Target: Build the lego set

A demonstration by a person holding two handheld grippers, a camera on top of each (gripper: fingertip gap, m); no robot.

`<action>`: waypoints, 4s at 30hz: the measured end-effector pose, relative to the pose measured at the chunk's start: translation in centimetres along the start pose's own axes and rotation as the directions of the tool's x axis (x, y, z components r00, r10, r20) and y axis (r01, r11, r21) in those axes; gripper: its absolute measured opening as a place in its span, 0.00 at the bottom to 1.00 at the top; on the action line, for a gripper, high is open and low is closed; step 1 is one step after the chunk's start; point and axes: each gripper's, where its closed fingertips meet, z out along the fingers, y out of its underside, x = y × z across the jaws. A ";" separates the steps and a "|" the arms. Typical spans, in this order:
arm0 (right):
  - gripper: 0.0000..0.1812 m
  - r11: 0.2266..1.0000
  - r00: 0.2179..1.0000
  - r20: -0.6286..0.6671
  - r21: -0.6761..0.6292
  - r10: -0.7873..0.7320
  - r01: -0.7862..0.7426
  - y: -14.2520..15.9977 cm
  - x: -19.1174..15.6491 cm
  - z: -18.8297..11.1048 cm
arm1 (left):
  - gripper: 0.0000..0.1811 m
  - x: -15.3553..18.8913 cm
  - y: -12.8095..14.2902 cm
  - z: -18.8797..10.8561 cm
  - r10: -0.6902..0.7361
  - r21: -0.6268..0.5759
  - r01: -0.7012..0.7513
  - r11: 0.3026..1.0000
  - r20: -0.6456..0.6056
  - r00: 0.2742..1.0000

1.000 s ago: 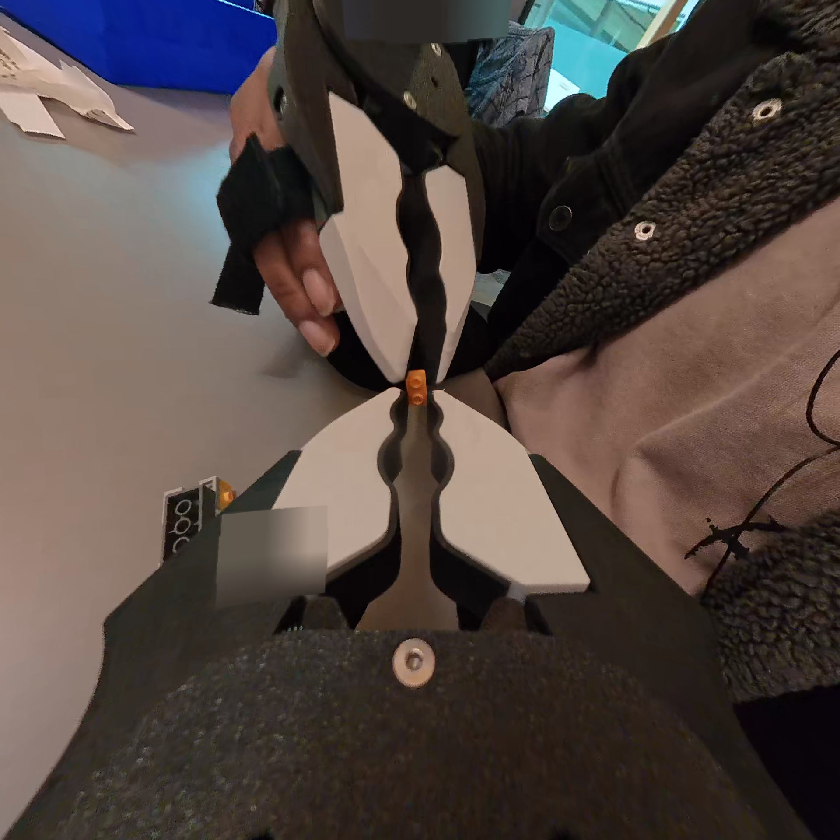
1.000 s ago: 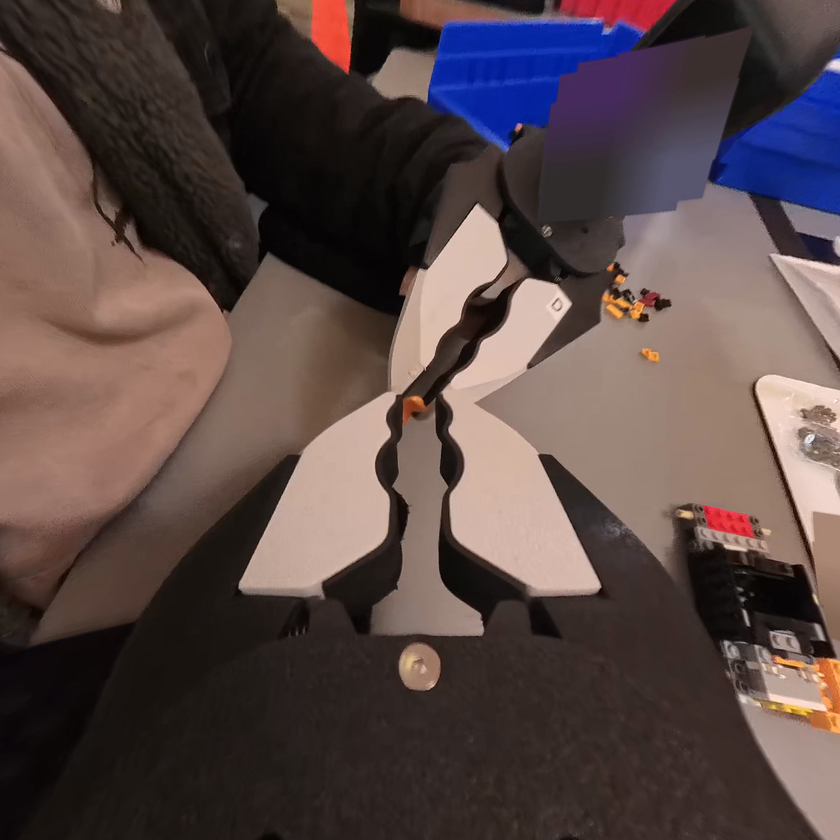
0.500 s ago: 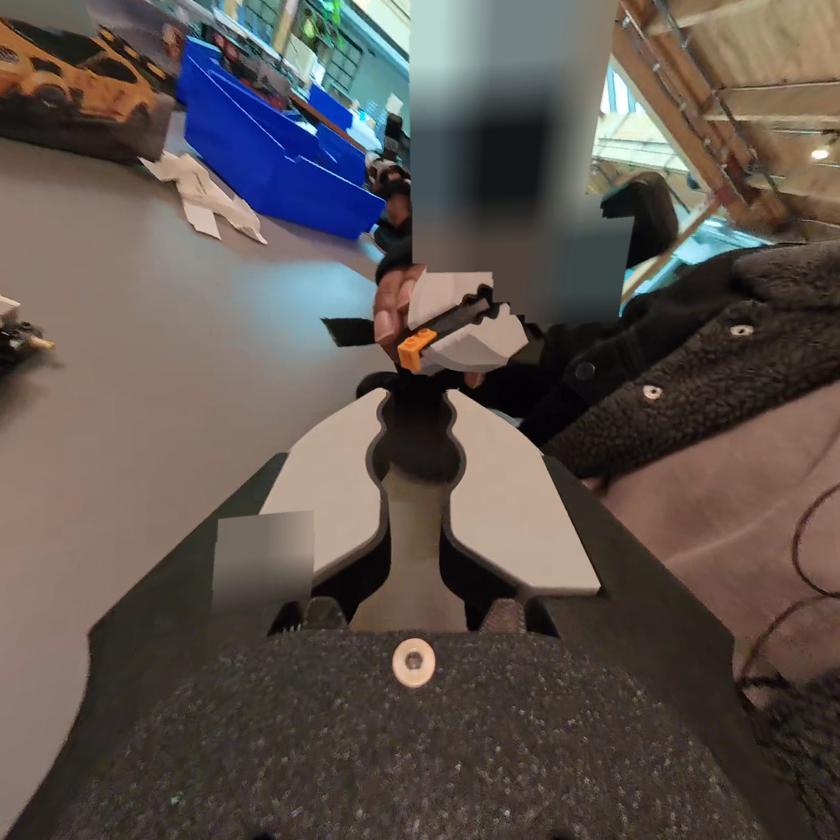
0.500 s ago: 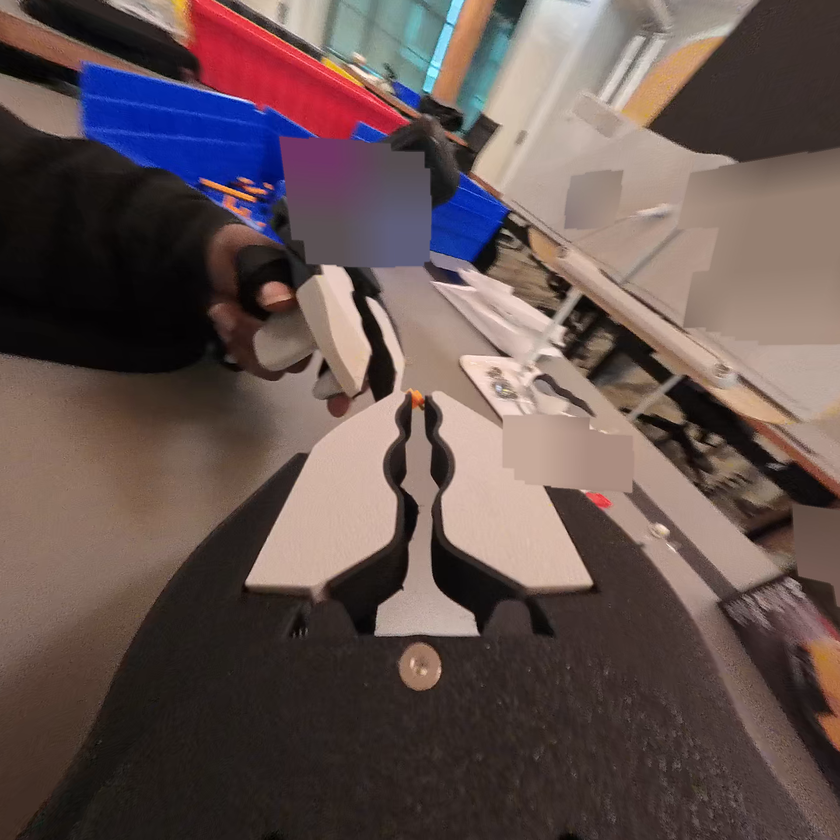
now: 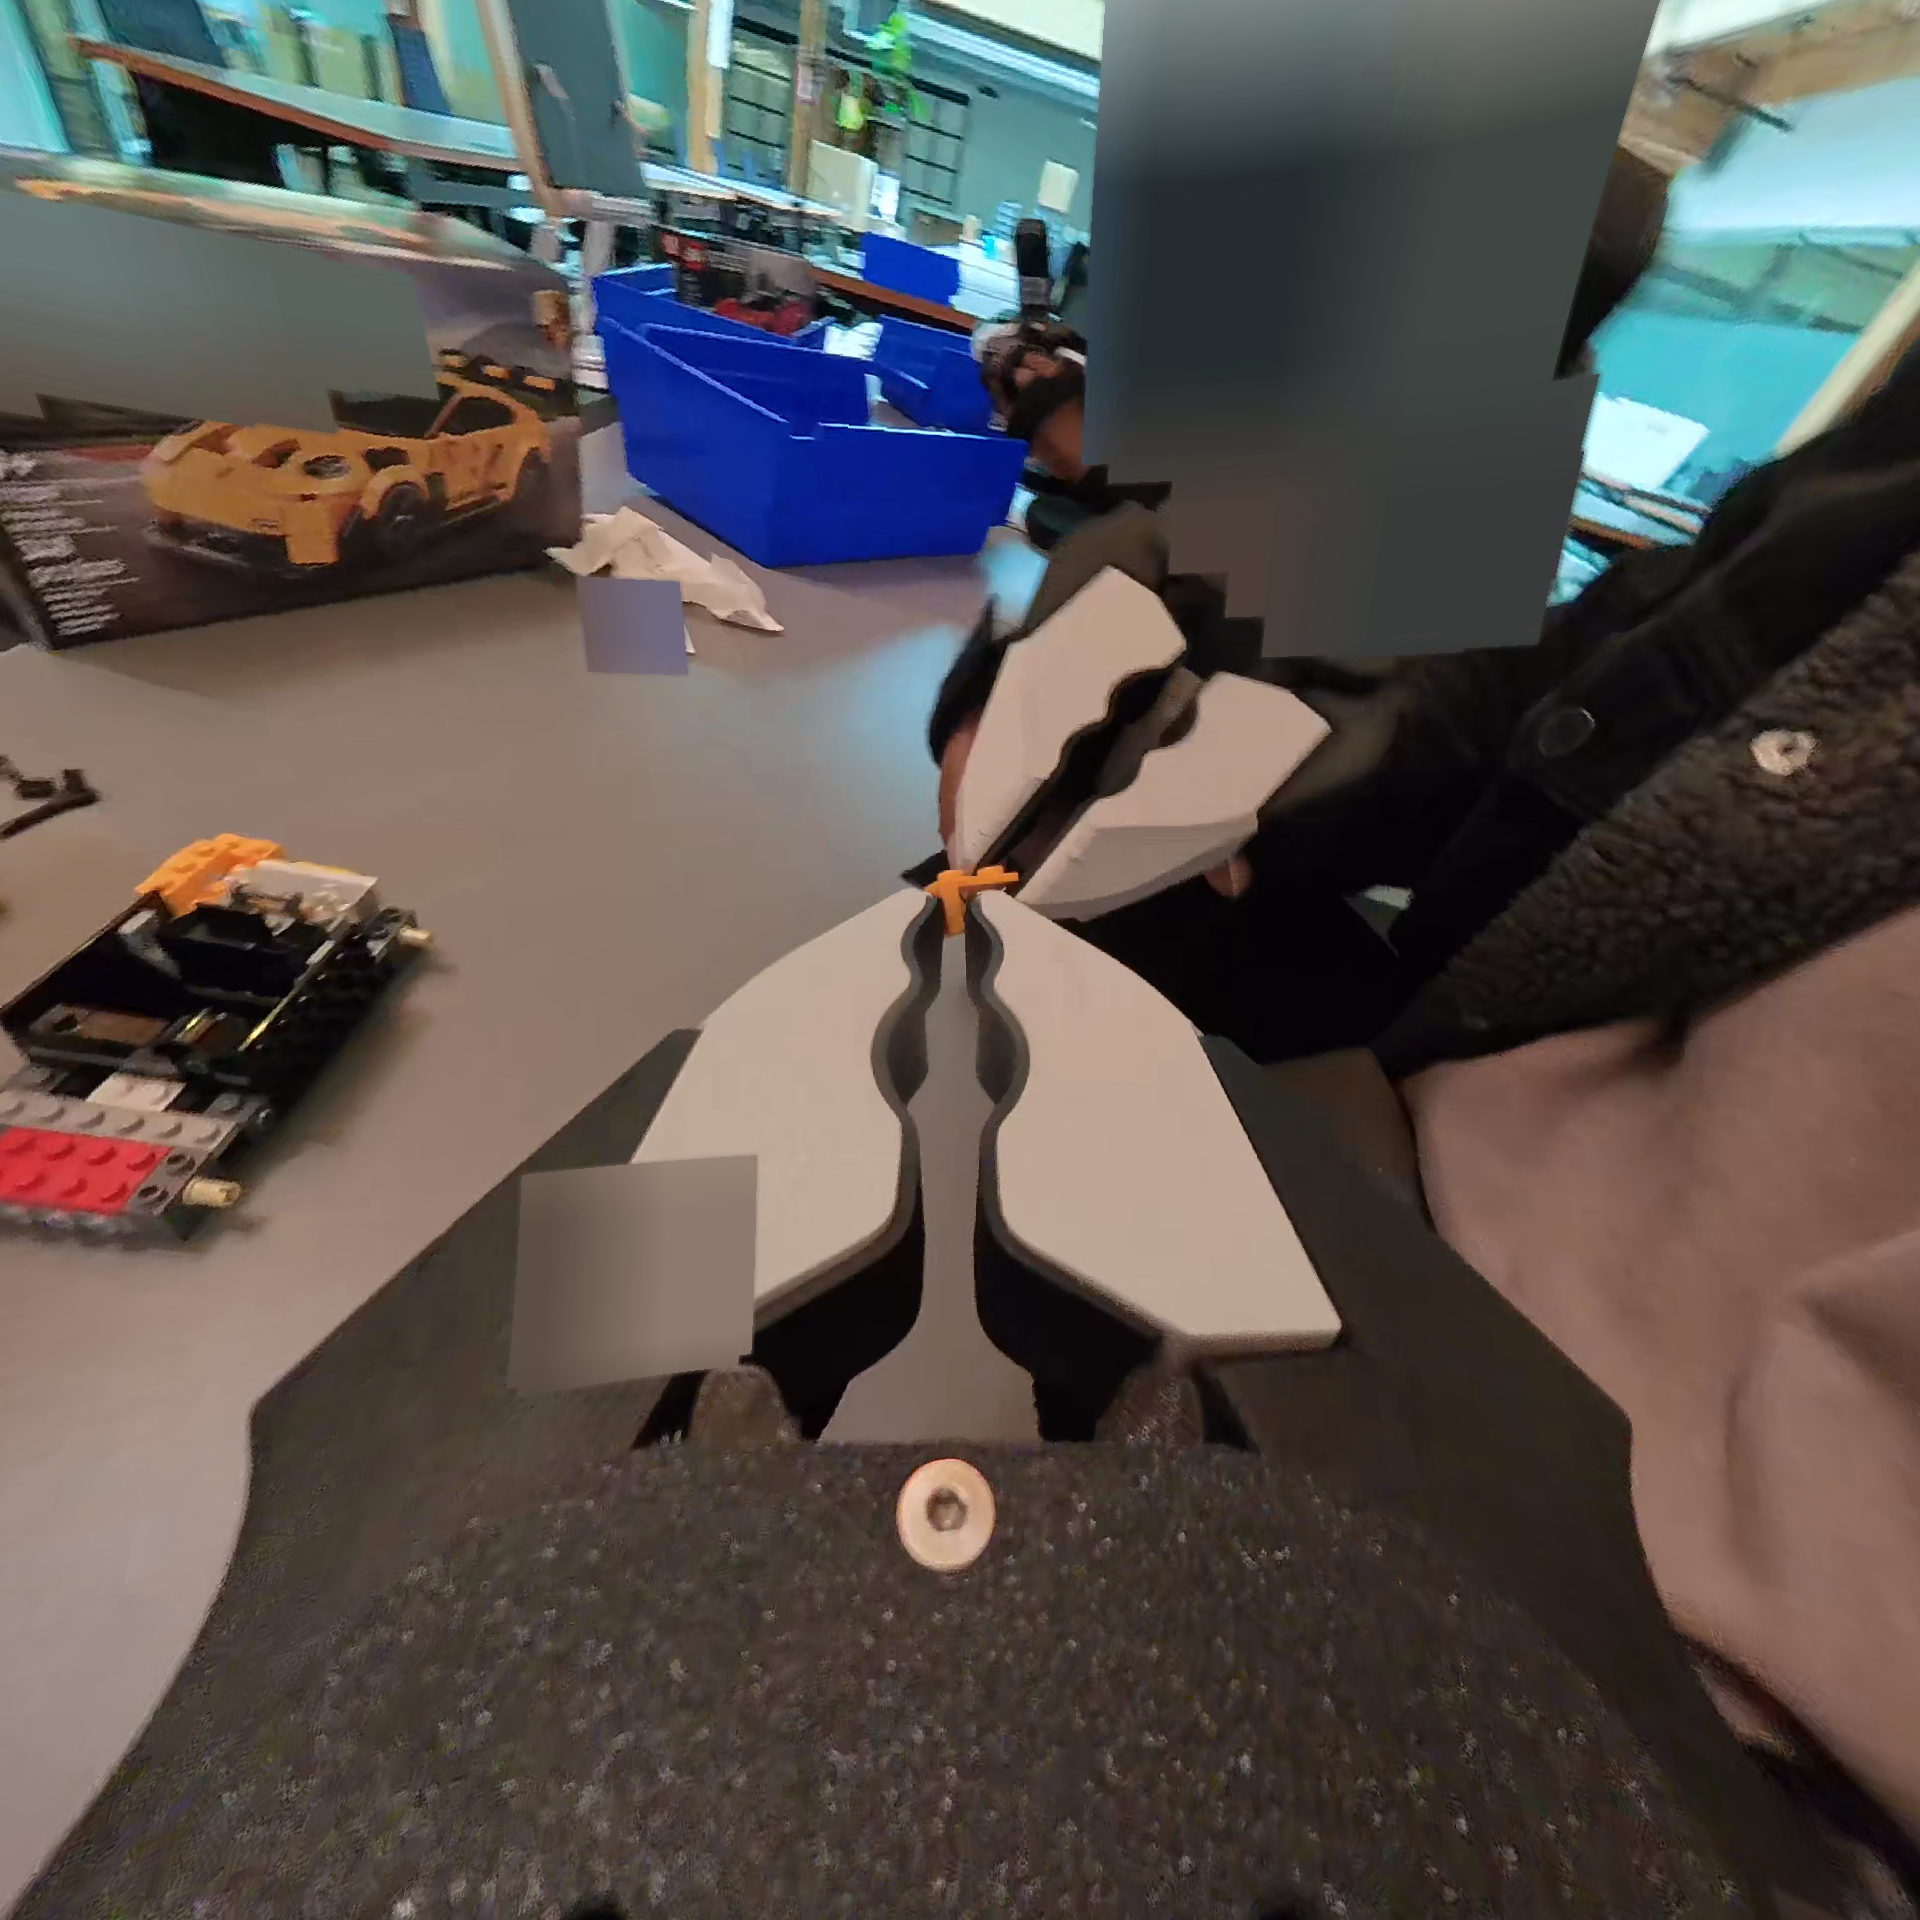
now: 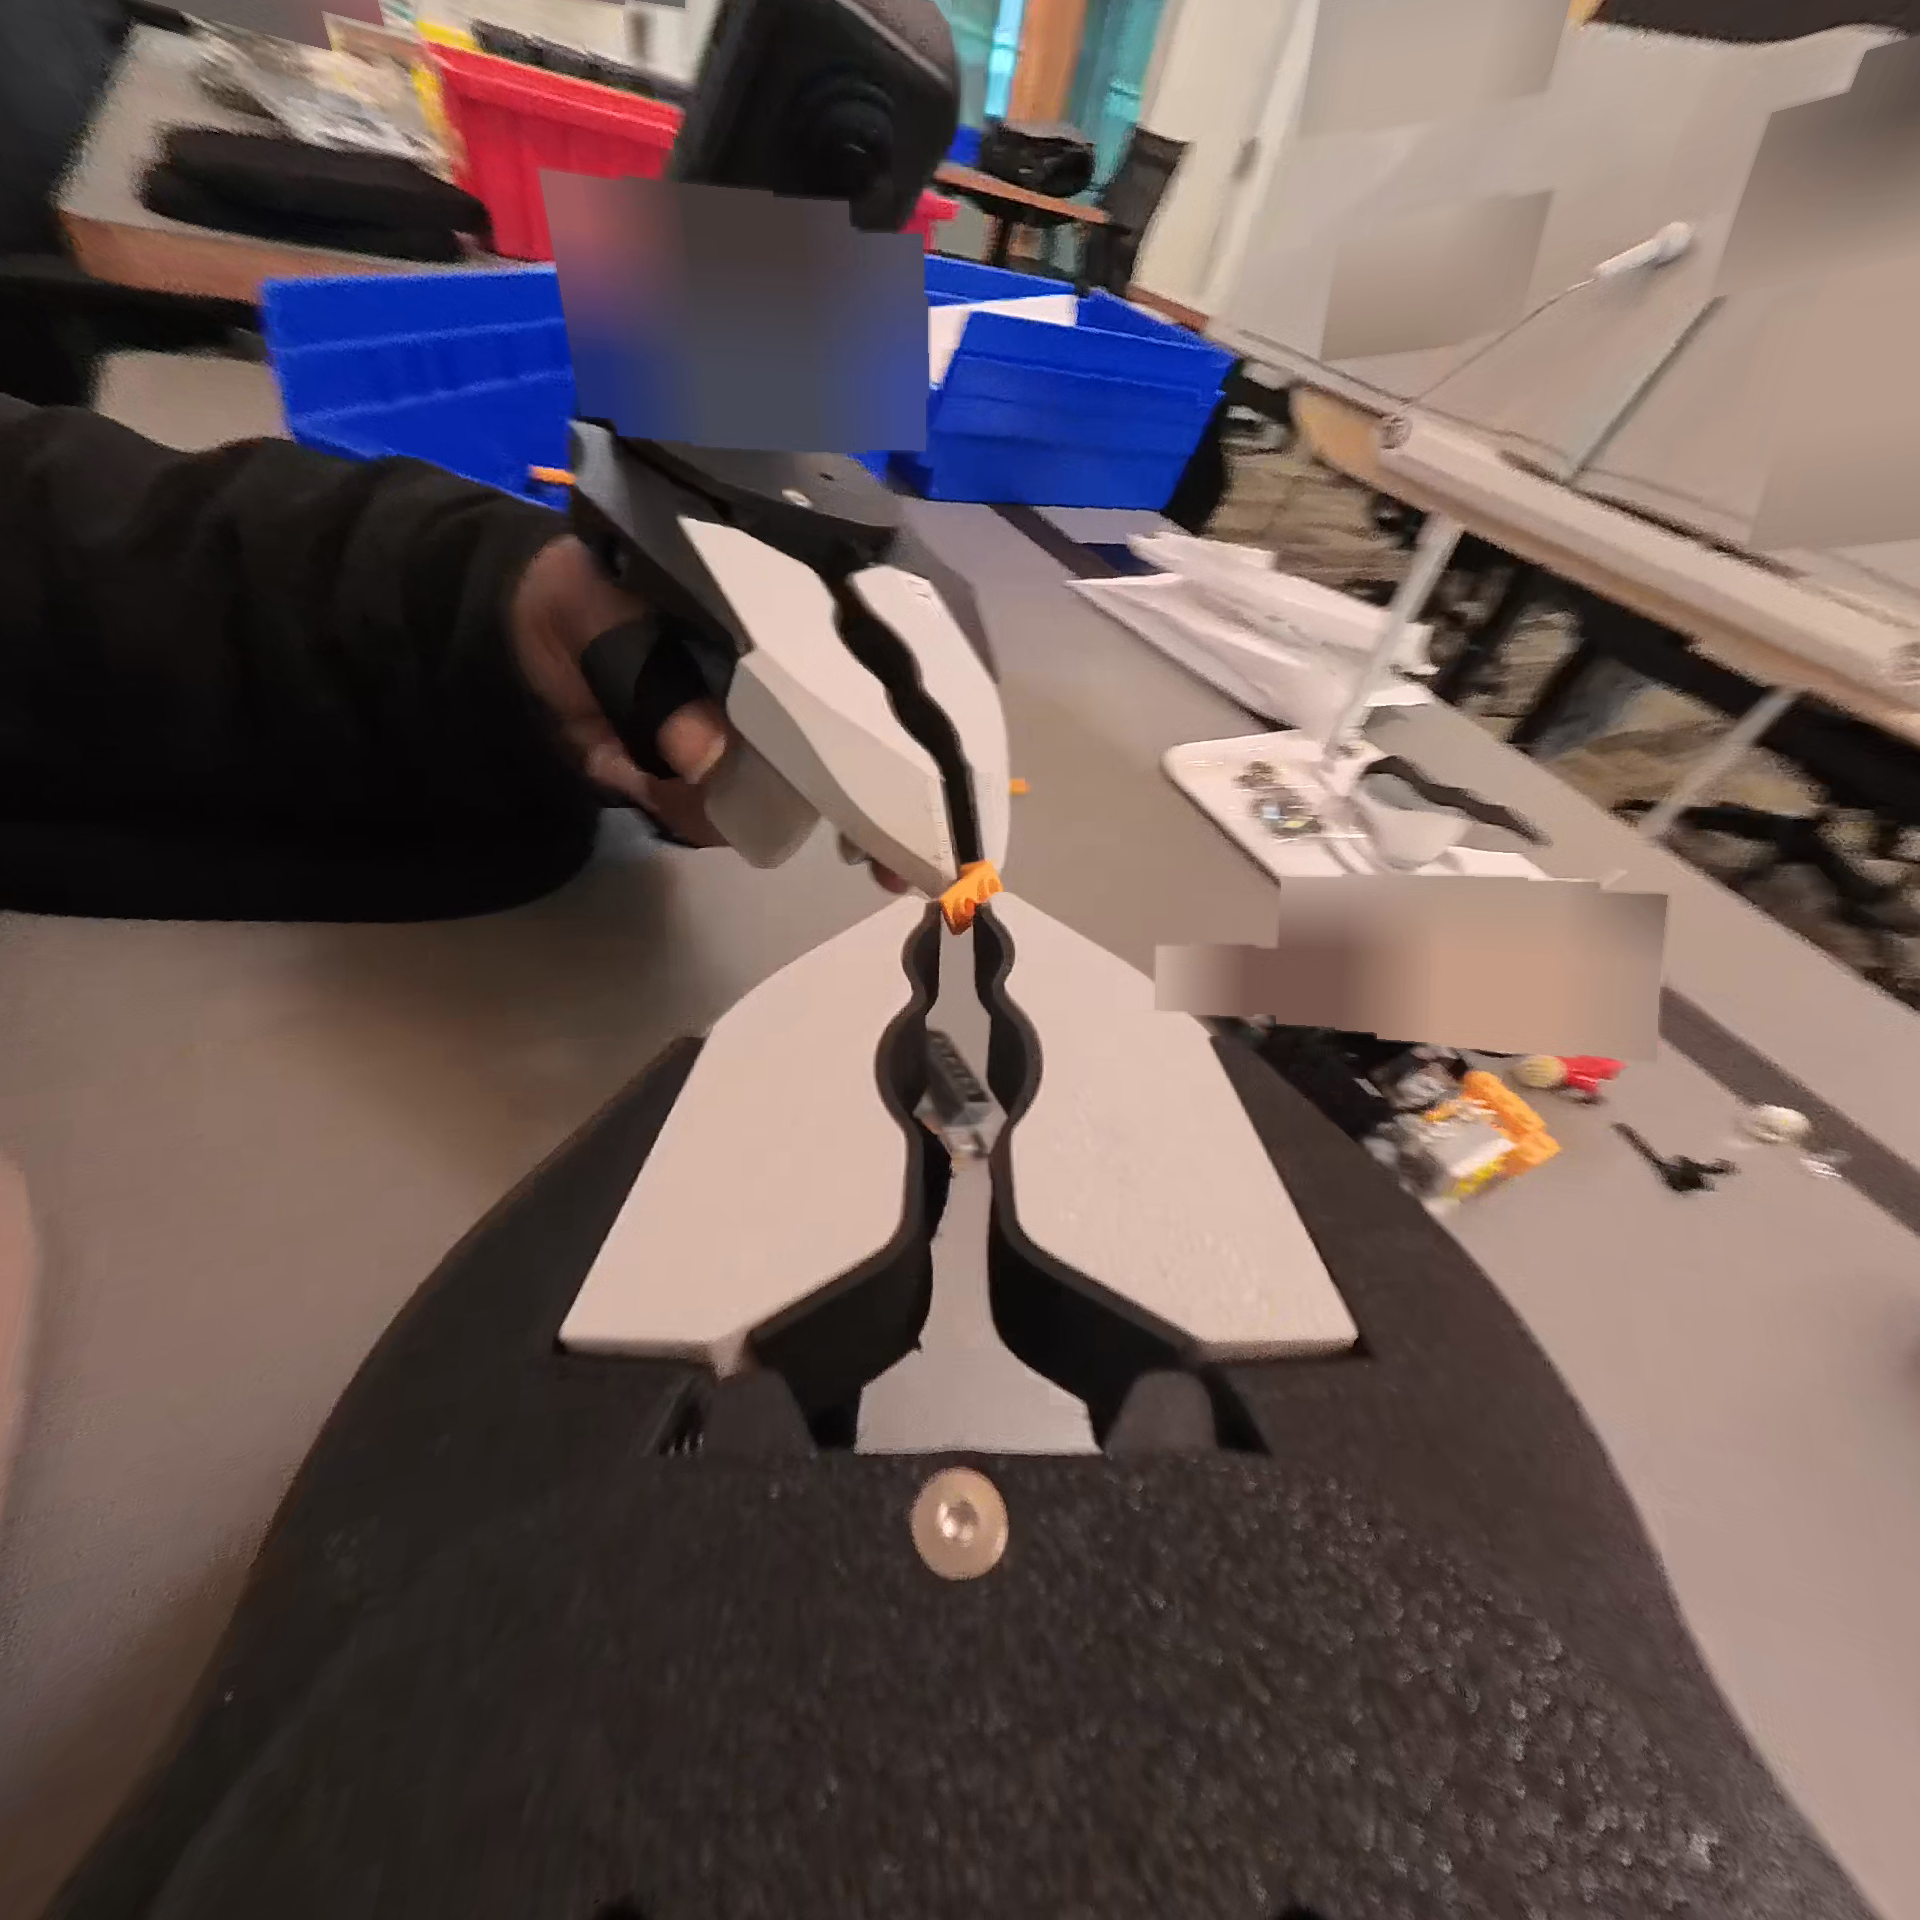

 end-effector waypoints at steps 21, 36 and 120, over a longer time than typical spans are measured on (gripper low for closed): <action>0.09 0.962 0.923 0.325 -0.242 0.204 -0.127 2.7 -1.7 -0.4 | 0.02 1.6 3.3 0.7 0.361 -0.238 -0.359 0.903 -0.037 0.932; 0.05 0.919 0.893 0.329 -0.346 0.306 -0.188 4.6 -1.3 1.1 | 0.02 -0.7 4.5 0.8 0.694 -0.467 -0.591 0.657 0.068 0.717; 0.04 0.951 0.858 0.508 -0.295 0.074 0.093 8.6 1.2 1.8 | 0.10 -4.5 7.6 1.5 0.277 -0.437 -0.197 0.877 0.127 0.952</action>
